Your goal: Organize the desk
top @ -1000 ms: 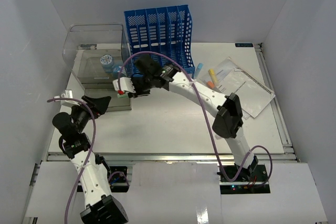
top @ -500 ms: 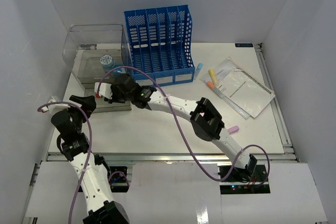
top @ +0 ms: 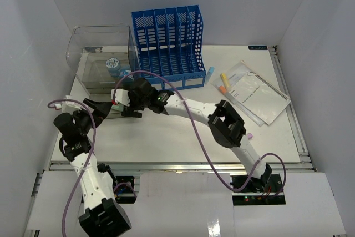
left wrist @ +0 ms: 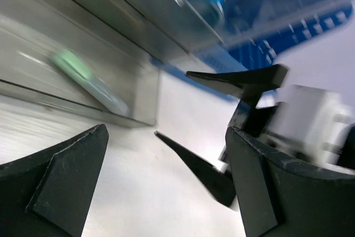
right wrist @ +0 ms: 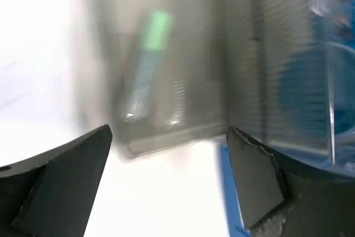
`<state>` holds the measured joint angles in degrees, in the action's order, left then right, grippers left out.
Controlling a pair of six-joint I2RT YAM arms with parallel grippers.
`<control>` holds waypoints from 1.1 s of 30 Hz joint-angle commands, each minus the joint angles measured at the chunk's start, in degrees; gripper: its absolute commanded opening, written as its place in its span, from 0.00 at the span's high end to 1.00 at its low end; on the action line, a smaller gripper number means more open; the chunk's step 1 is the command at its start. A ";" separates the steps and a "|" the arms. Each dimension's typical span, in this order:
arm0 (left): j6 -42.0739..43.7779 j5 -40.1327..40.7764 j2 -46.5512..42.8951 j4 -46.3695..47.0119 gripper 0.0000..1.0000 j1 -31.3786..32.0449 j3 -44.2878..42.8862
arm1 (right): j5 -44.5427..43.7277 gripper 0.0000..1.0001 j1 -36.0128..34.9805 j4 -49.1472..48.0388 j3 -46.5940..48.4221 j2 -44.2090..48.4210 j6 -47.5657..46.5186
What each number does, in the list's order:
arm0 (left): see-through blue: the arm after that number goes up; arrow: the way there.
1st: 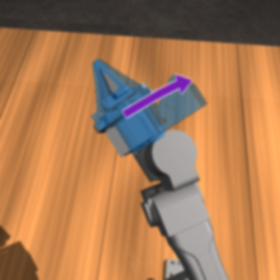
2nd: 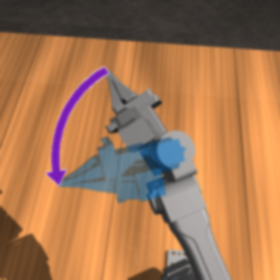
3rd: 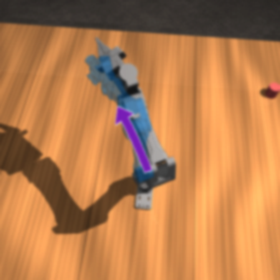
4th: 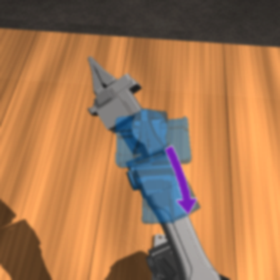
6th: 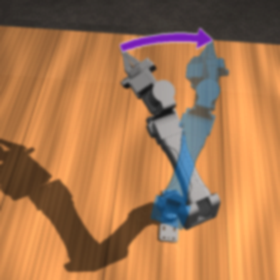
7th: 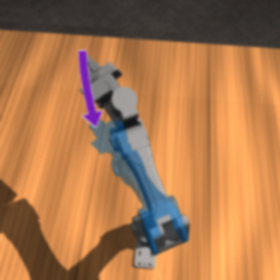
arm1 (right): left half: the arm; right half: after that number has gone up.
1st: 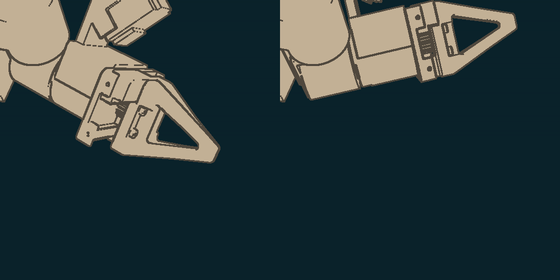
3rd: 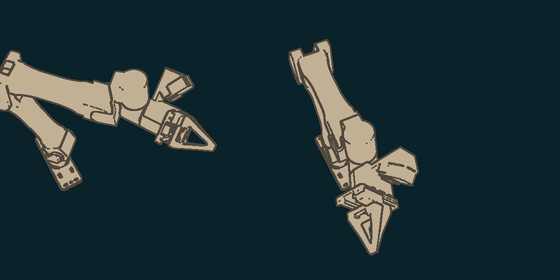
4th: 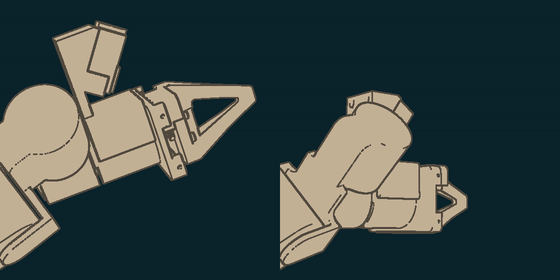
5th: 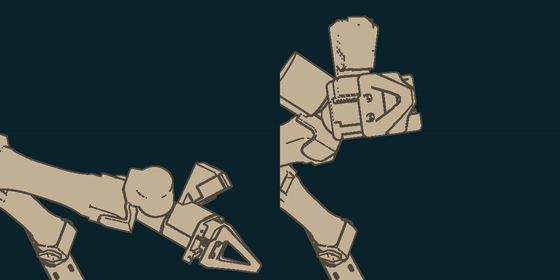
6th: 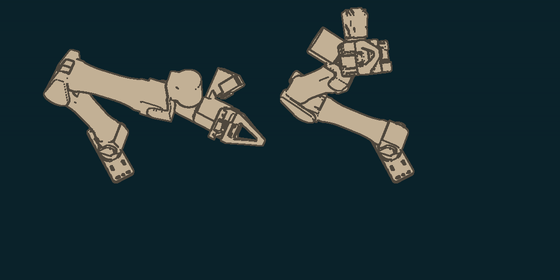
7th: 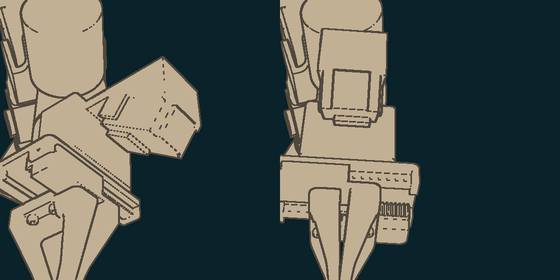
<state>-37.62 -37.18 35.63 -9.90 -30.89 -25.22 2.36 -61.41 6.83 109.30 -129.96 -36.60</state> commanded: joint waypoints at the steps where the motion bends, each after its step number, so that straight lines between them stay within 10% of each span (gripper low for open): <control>1: -5.01 -23.15 4.27 8.76 0.06 0.04 2.34 | 26.21 0.10 6.27 24.38 -1.08 22.07 -7.45; 7: -9.53 -21.68 -0.60 9.46 0.14 10.20 0.76 | 40.41 0.09 25.75 31.88 -29.94 43.76 -8.00; 12: -11.19 -4.29 0.83 9.46 0.19 35.72 -1.47 | 48.11 0.08 47.14 28.15 -50.74 57.02 -1.95; 20: -8.83 29.00 33.19 5.05 0.10 74.88 -22.27 | 48.14 0.04 68.54 19.73 -64.89 63.99 10.89; 33: -17.58 42.94 87.77 -19.04 0.09 80.64 -82.05 | 36.98 0.00 77.97 13.47 -68.65 70.28 15.95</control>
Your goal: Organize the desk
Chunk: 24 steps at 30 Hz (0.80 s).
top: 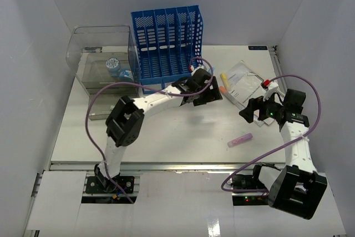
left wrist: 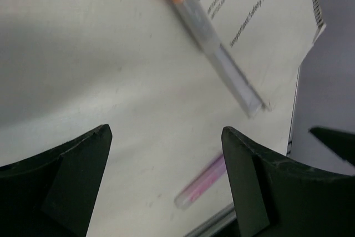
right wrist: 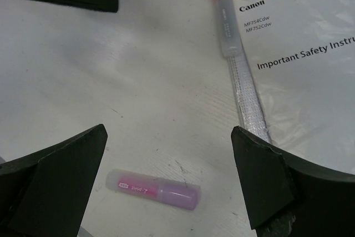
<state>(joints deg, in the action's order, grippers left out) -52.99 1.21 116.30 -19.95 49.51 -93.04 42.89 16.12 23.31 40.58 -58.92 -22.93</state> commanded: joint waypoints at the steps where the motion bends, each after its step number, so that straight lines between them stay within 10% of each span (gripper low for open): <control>1: -2.20 4.58 9.53 -10.09 0.10 0.24 -17.23 | -3.12 0.00 0.49 -2.61 0.34 -0.94 1.82; 7: 2.64 -0.87 16.74 -10.69 0.14 0.16 -28.49 | 13.22 0.03 0.58 8.27 2.20 1.52 -22.02; 12: 16.85 -14.54 9.82 -0.22 0.12 0.19 -13.44 | 12.63 0.06 0.58 19.59 2.51 7.18 -49.54; 18: 27.65 -29.82 -2.97 14.96 0.04 0.41 12.43 | 5.89 0.01 1.19 12.62 2.59 6.46 -37.20; 24: 32.47 -28.40 -5.17 19.51 0.02 5.33 17.15 | 2.55 0.00 3.47 2.40 -0.56 6.23 -16.36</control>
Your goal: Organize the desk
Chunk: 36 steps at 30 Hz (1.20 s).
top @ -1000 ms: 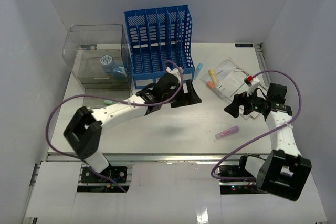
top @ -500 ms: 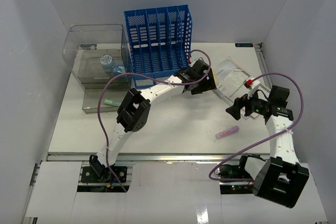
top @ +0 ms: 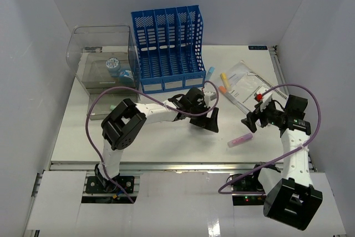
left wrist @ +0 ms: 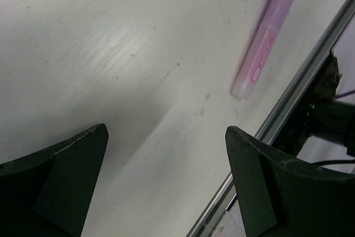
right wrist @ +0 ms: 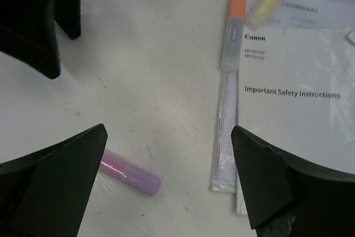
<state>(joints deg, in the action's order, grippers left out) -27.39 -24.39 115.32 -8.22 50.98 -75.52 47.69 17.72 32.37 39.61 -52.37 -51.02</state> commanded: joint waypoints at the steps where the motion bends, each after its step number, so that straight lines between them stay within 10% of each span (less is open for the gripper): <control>1: 7.67 -1.68 -3.72 7.78 0.02 5.13 -1.25 | -1.83 0.00 2.81 -6.70 0.55 -0.37 12.07; 22: 14.86 26.03 11.38 1.87 0.09 18.46 -17.80 | 6.23 0.00 13.95 -6.62 -2.62 2.83 12.10; 36: 15.76 37.78 14.56 -2.29 0.52 22.71 -18.72 | 8.25 0.00 15.68 -6.48 -2.96 3.36 12.09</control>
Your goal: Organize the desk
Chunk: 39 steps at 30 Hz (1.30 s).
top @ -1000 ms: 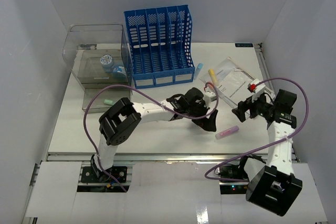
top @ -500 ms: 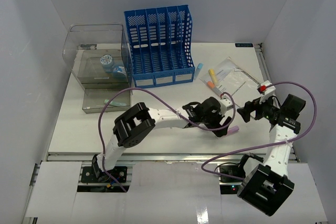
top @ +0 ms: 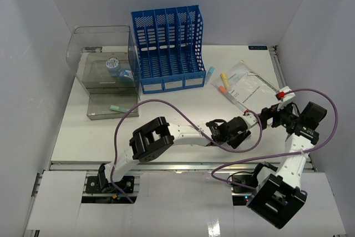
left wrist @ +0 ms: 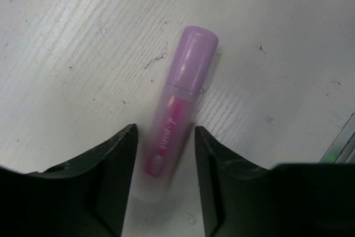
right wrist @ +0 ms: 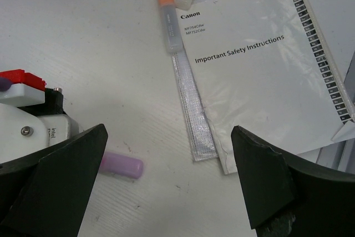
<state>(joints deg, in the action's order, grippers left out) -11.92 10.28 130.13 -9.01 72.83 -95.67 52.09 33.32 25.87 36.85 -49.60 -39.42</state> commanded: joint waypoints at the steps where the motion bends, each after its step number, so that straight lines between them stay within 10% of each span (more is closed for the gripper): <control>1: 0.12 3.28 -0.63 -1.42 0.56 0.91 2.42 | 3.91 0.00 0.09 -0.02 -0.21 0.64 0.48; 14: -7.93 7.21 -13.31 2.51 0.81 -1.81 20.87 | 4.78 0.00 0.52 -0.02 -0.46 0.21 0.30; 26: -41.07 0.41 -62.72 15.12 0.83 -25.29 61.15 | 6.12 0.00 0.61 0.04 -0.61 -0.23 -0.17; 34: -63.27 20.59 -92.23 -3.67 0.80 -35.91 69.65 | 6.61 0.00 0.52 -0.04 -0.56 -1.45 -0.48; 39: -70.25 25.06 -93.24 -12.09 0.77 -42.80 66.61 | 6.45 0.00 0.52 0.15 -0.81 -1.12 -0.57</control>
<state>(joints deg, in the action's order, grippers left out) -72.48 28.32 35.84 -11.74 34.14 -26.94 57.12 33.74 26.00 36.53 -51.05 -39.42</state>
